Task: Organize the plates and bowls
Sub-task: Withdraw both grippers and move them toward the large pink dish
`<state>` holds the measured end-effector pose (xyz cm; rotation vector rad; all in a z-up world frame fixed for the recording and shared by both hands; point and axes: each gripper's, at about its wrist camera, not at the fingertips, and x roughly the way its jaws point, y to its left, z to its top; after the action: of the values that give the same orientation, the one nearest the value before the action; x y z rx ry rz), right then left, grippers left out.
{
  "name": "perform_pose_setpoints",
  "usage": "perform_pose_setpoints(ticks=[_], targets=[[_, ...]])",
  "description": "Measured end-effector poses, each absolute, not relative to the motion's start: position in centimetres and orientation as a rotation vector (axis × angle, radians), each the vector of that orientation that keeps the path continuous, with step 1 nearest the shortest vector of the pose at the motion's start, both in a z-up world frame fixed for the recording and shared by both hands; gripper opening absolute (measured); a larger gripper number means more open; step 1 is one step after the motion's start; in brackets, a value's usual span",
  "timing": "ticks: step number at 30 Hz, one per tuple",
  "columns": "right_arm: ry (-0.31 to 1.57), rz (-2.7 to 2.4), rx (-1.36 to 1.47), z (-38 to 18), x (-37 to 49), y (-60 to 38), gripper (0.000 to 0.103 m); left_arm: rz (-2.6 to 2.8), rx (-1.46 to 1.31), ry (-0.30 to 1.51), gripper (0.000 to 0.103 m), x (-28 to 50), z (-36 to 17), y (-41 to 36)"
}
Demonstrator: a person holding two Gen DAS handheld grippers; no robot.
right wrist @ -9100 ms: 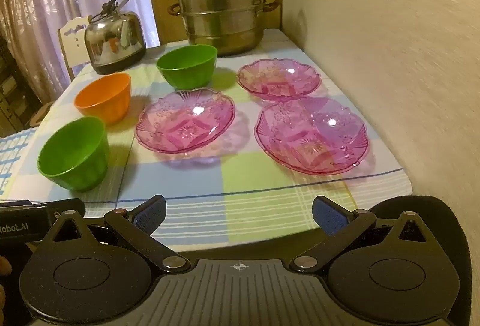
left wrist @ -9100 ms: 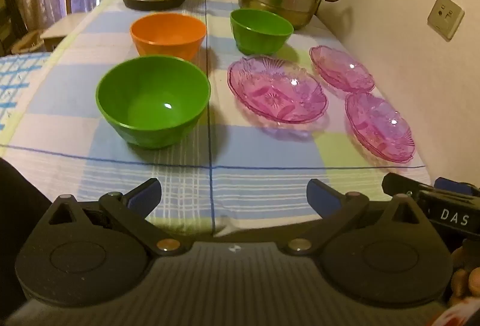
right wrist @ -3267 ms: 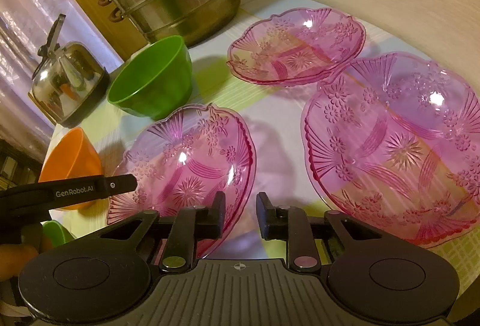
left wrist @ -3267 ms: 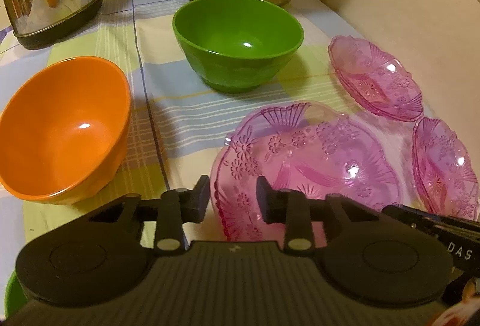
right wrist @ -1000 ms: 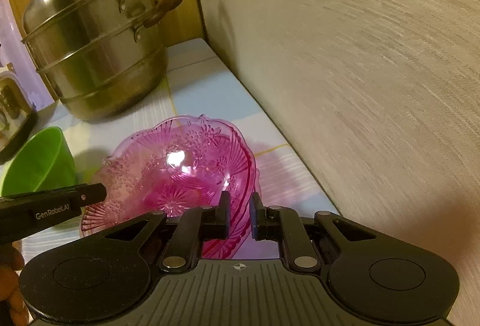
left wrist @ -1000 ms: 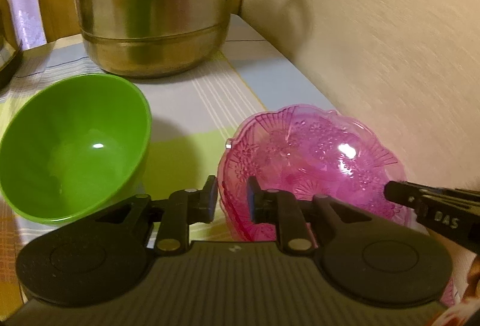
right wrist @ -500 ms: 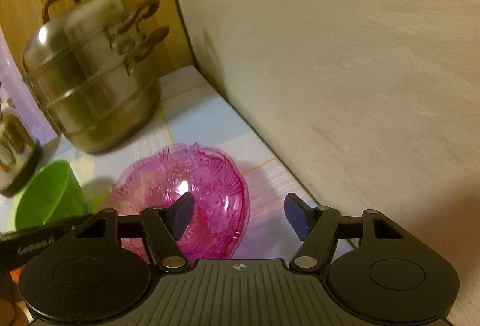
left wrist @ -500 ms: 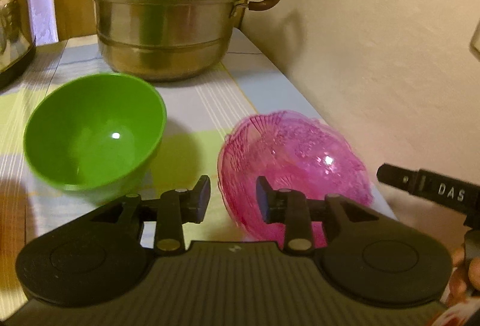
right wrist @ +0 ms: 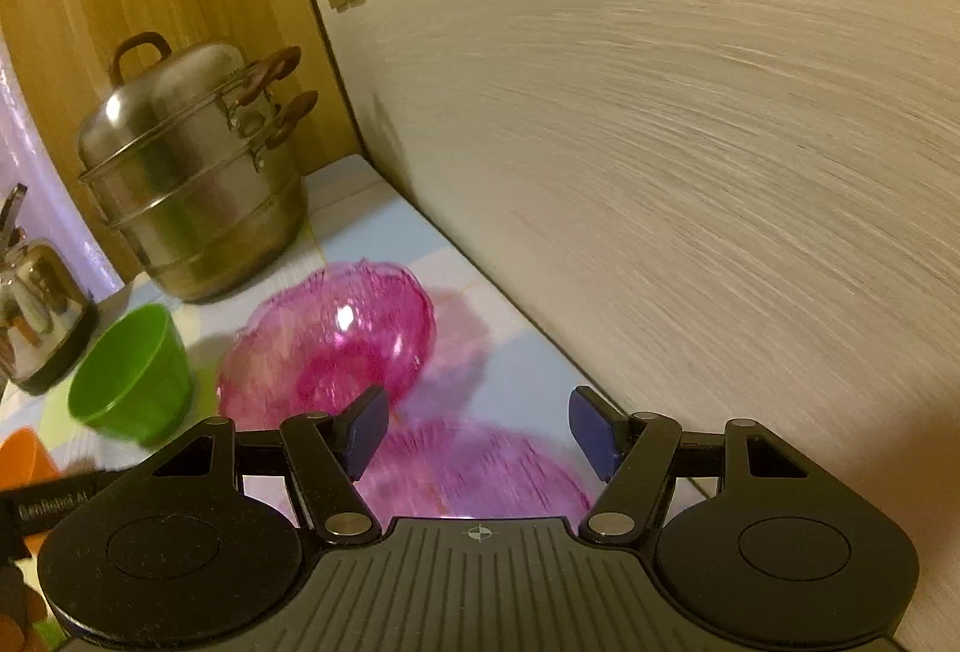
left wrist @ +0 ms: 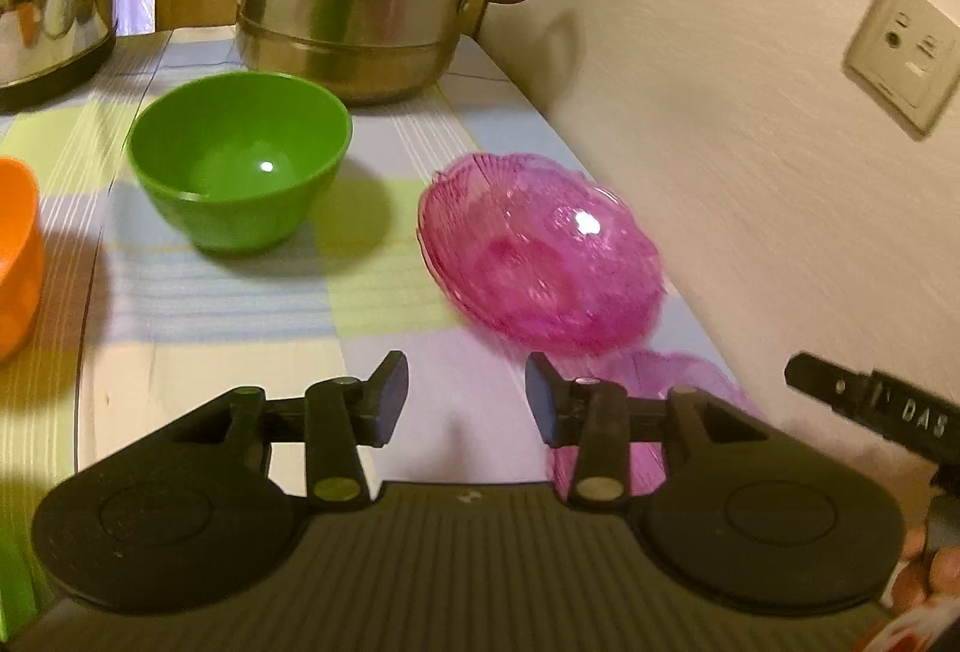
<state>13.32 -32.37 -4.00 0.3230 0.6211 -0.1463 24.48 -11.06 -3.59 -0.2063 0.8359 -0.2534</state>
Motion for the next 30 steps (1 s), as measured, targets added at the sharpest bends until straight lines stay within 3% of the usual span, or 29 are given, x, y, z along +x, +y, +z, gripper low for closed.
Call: perform_pose_setpoints(ticks=[12,30], targets=[[0.583,-0.129,0.353,-3.9,6.7,-32.5,0.066,-0.241,-0.224,0.842,0.049,18.0,-3.0,-11.8],[0.729,-0.111,0.286,-5.0,1.3,-29.4,0.067,-0.233,-0.135,0.899,0.051,11.4,-3.9,-11.5]])
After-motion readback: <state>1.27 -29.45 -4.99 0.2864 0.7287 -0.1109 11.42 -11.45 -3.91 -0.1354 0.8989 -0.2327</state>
